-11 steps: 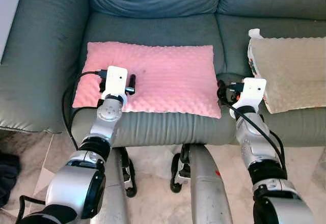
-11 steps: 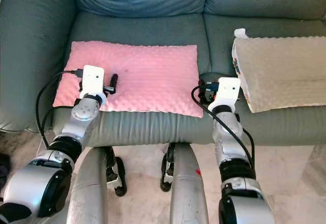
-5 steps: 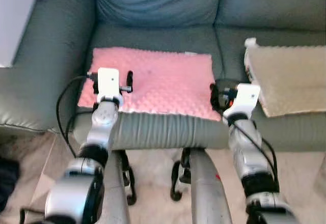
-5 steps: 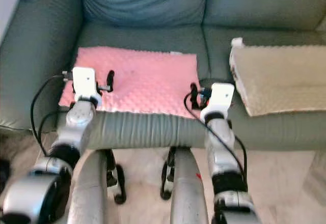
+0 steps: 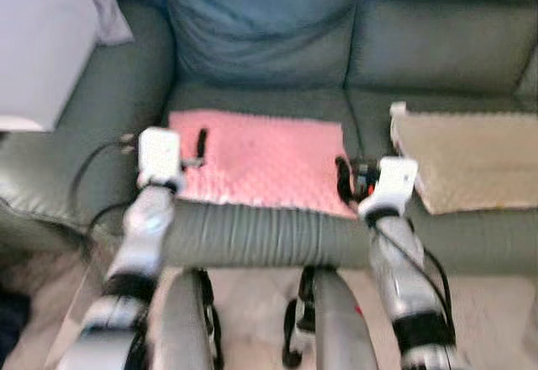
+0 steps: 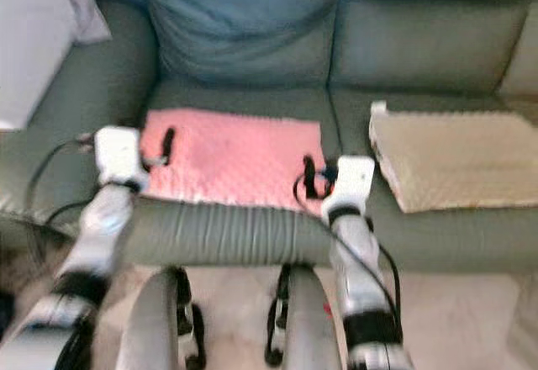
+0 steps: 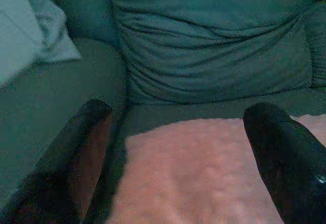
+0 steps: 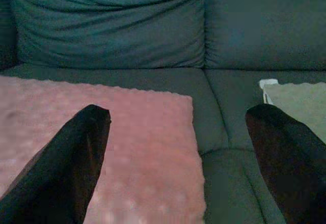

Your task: Move the pillow to the sofa

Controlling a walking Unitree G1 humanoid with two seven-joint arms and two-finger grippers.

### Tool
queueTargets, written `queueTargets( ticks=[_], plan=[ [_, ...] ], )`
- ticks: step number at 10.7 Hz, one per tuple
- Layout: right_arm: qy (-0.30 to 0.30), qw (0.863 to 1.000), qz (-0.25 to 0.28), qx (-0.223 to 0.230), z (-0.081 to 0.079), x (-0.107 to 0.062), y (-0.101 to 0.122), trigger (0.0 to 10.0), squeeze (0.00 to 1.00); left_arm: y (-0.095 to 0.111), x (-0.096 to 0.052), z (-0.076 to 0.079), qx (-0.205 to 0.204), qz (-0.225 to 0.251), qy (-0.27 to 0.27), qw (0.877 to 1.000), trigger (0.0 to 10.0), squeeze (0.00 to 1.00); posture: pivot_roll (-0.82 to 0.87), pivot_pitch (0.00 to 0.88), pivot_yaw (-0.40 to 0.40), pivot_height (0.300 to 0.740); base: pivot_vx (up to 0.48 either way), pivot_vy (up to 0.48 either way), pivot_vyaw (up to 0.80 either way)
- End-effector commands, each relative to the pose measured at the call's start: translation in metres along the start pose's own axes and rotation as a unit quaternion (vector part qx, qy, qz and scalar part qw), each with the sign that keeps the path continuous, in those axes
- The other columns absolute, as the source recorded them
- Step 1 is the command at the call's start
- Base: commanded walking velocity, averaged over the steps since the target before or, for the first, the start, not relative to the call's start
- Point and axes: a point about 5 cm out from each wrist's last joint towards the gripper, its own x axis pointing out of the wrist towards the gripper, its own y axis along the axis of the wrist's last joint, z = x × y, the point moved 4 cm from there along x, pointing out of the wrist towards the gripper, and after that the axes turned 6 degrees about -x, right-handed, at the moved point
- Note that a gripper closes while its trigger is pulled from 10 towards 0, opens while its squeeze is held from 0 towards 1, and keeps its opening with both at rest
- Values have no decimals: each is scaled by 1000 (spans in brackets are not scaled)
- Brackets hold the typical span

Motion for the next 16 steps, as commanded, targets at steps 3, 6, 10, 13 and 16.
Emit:
queueTargets(
  ticks=[3,6,10,13,16],
  plan=[
    [58,998,10,-5,-16,-6,8,10000,1000,-8,-6,-4,-5,-25,3,1000,10000,0,-117,60,-32,628,0,0,533],
    [57,998,19,2,-10,2,18,10000,486,-4,7,30,-35,-29,-36,998,10000,0,-134,39,-30,628,0,0,800],
    [36,999,19,3,-1,-1,18,10000,0,-11,6,38,-59,-45,-35,997,10000,0,-144,30,-31,628,0,0,0],
    [20,999,24,13,4,5,24,10000,0,-11,7,45,-68,-46,-45,996,10000,0,-151,21,-30,688,0,0,0],
    [17,1000,22,13,5,5,23,10000,0,-12,7,46,-67,-49,-49,995,10000,0,-148,20,-27,733,0,0,0]
  ],
)
